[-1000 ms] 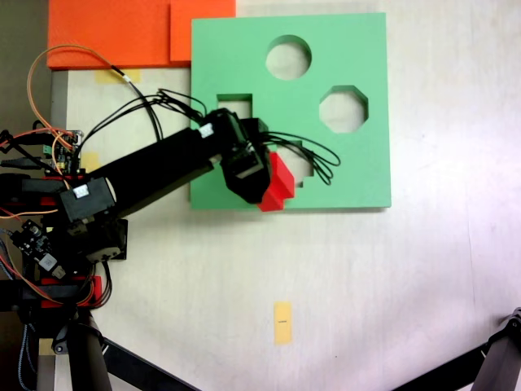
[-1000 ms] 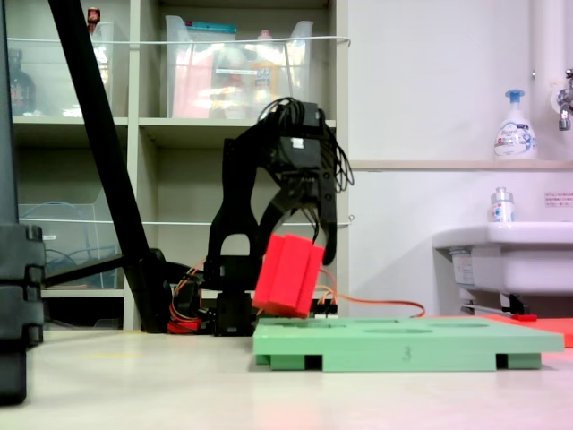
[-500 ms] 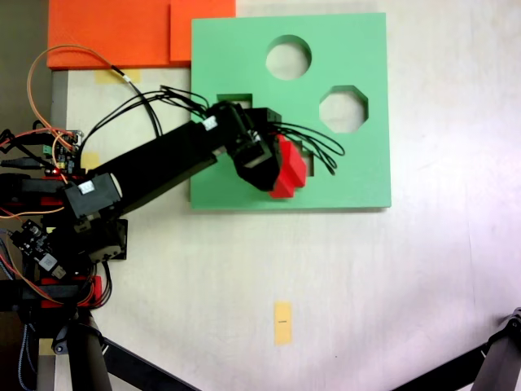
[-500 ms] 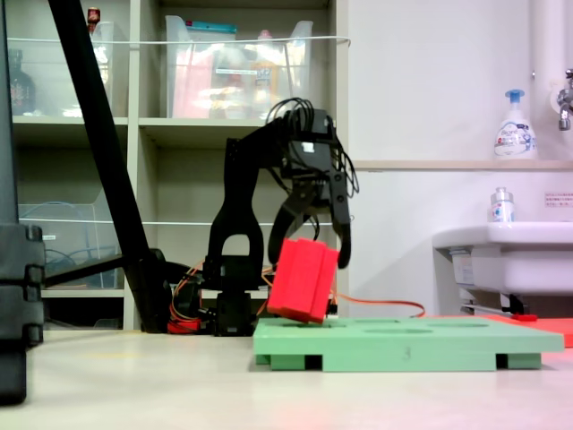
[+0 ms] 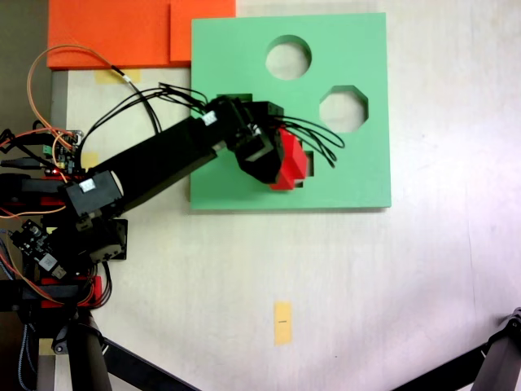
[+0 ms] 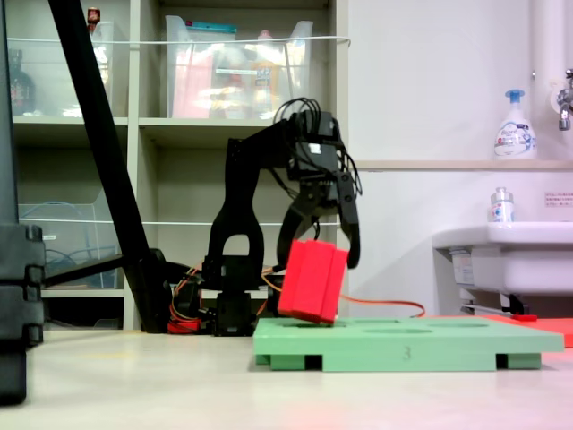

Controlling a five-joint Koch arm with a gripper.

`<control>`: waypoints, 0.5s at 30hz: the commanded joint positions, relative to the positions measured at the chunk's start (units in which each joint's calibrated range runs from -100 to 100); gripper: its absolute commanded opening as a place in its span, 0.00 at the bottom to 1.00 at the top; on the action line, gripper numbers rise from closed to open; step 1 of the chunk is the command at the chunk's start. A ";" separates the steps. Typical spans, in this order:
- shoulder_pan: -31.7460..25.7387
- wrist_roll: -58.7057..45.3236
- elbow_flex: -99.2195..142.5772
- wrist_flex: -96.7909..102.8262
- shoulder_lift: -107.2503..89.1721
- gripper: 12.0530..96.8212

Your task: Put the cross columnar block into the corresponding hole

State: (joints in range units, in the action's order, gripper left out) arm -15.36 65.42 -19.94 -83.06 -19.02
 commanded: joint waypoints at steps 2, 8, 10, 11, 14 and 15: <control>-0.44 0.44 -3.29 4.44 -0.12 0.37; -0.29 0.44 -4.39 4.83 0.58 0.37; -0.29 0.44 -4.59 5.21 1.00 0.37; -0.29 0.44 -4.59 5.60 1.00 0.37; -0.29 0.44 -5.58 6.17 1.28 0.37; -0.24 0.44 -6.18 6.17 1.42 0.37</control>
State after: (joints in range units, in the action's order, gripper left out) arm -15.41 65.42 -21.02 -80.32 -17.24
